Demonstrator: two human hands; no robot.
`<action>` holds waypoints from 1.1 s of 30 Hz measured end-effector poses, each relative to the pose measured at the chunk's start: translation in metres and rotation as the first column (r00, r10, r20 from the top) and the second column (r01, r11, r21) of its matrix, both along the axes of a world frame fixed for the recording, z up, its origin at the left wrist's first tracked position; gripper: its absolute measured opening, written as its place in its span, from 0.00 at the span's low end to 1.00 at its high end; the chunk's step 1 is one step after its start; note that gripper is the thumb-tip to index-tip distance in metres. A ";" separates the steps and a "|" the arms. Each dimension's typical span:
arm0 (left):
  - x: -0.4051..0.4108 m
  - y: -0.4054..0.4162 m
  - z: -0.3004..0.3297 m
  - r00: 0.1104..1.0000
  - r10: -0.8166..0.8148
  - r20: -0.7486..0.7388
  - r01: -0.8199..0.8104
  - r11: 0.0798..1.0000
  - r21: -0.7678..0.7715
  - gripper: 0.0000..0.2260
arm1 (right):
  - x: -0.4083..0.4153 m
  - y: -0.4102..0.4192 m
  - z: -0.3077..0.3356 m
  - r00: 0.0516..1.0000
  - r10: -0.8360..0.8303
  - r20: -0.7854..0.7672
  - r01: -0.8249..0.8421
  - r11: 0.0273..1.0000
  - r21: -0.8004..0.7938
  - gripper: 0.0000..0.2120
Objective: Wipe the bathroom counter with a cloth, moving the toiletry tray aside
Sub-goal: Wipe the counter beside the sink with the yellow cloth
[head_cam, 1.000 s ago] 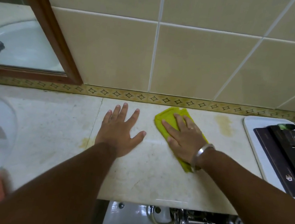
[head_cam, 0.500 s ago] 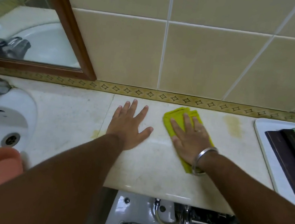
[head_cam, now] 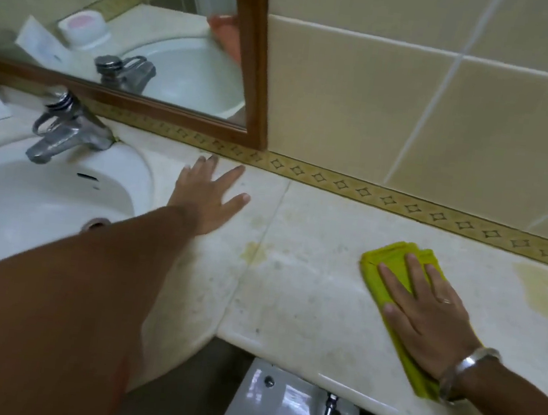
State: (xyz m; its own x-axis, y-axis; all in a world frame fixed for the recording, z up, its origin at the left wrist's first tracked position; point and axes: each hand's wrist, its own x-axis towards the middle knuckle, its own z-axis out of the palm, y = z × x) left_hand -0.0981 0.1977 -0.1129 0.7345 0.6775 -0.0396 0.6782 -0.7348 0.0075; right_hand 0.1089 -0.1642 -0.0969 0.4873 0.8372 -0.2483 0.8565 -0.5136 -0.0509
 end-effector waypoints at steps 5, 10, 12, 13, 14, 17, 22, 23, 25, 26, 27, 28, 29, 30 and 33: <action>0.001 0.013 -0.017 0.999 0.009 0.049 -0.008 1.000 -0.027 0.36 | -0.006 0.069 -0.005 0.996 -0.031 0.088 0.031 1.000 -0.001 0.46; 0.003 0.013 -0.021 0.997 0.008 0.074 -0.008 1.000 -0.005 0.35 | -0.058 0.164 -0.006 0.962 0.254 0.104 -0.257 0.966 0.021 0.30; 0.002 0.013 -0.021 0.997 0.020 0.072 -0.019 1.000 -0.009 0.34 | -0.074 0.168 -0.005 0.917 0.391 0.074 -0.394 0.919 0.017 0.28; 0.002 0.013 -0.021 0.997 0.019 0.075 -0.018 1.000 -0.017 0.34 | -0.075 0.160 -0.003 0.872 0.485 0.071 -0.487 0.874 0.011 0.28; 0.002 0.012 -0.021 0.996 0.016 0.085 -0.014 1.000 -0.021 0.34 | -0.071 0.148 0.000 0.800 0.596 0.066 -0.598 0.802 0.003 0.28; 0.001 0.012 -0.020 0.995 -0.005 0.102 0.005 1.000 -0.004 0.35 | -0.033 0.106 0.007 0.596 0.802 -0.038 -0.802 0.597 0.024 0.24; 0.001 0.013 -0.017 0.995 -0.011 0.095 0.012 1.000 -0.002 0.36 | 0.019 0.125 0.014 0.801 0.598 -0.018 -0.598 0.802 0.018 0.25; 0.001 0.014 -0.018 0.995 -0.012 0.097 0.013 1.000 -0.004 0.35 | 0.012 0.142 0.011 0.841 0.540 0.012 -0.540 0.841 0.024 0.25; 0.001 0.012 -0.018 0.995 -0.012 0.097 0.013 1.000 -0.007 0.34 | -0.017 0.170 0.005 0.882 0.467 0.065 -0.468 0.884 0.003 0.27; 0.000 0.011 -0.018 0.995 -0.006 0.097 0.007 1.000 -0.011 0.34 | -0.036 0.177 0.005 0.869 0.485 0.104 -0.487 0.873 0.000 0.27; 0.000 0.010 -0.017 0.995 -0.001 0.096 0.002 1.000 -0.018 0.33 | -0.055 0.175 0.005 0.828 0.544 0.136 -0.552 0.834 0.021 0.27; 0.000 0.010 -0.017 0.996 0.002 0.091 0.001 1.000 -0.025 0.33 | -0.069 0.164 0.005 0.769 0.625 0.133 -0.634 0.772 0.039 0.27; 0.001 0.010 -0.016 0.996 -0.001 0.087 0.004 1.000 -0.029 0.33 | -0.077 0.144 0.003 0.706 0.702 0.095 -0.708 0.702 0.072 0.27; 0.000 0.010 -0.015 0.996 -0.005 0.084 0.008 1.000 -0.030 0.34 | -0.079 0.121 0.003 0.648 0.762 0.016 -0.760 0.645 0.081 0.26; 0.000 0.010 -0.013 0.997 -0.016 0.072 0.019 0.999 -0.029 0.35 | -0.034 0.080 0.007 0.620 0.781 -0.083 -0.776 0.625 0.085 0.24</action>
State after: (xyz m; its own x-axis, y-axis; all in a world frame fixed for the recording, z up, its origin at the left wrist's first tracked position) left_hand -0.0977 0.2082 -0.1261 0.7479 0.6638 -0.0064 0.6622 -0.7453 0.0777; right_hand 0.0753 -0.0842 -0.0898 -0.3770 0.9007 -0.2159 0.9233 0.3469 -0.1648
